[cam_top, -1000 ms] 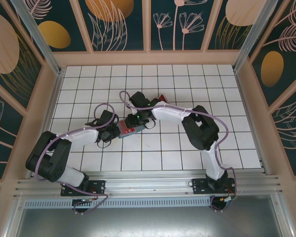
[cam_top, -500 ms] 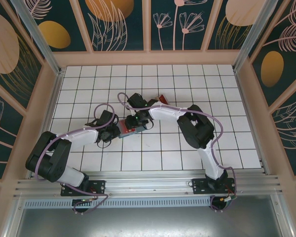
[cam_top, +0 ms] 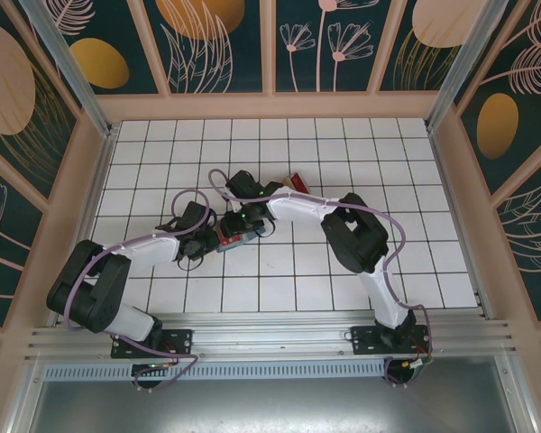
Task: Put the credit cards into the card holder
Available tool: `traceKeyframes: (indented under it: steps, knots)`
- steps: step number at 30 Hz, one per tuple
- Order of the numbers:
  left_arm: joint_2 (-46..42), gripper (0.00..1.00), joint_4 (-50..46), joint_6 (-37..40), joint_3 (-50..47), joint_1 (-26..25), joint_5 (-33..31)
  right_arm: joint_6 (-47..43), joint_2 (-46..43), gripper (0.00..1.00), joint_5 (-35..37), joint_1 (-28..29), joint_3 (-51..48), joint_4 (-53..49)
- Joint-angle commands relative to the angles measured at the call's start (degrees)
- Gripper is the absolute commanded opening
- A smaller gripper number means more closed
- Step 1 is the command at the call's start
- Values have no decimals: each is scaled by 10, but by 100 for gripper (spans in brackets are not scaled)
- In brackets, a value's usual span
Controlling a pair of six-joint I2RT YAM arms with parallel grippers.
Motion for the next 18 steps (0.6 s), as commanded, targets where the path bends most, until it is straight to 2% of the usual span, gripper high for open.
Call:
traceKeyframes:
  steps: [1, 5, 10, 18]
  knots:
    - [21, 19, 54, 0, -13, -3, 34, 1, 4, 44, -31, 14, 14, 2]
    - [-2, 21, 34, 0, -7, -3, 28, -1, -24, 44, -19, 2, -8, 4]
    - [-48, 30, -7, 3, 16, -3, 19, 0, -84, 44, -4, -17, -47, 13]
    - [-103, 37, -73, 18, 77, -3, -18, 12, -165, 44, -21, -40, -128, 34]
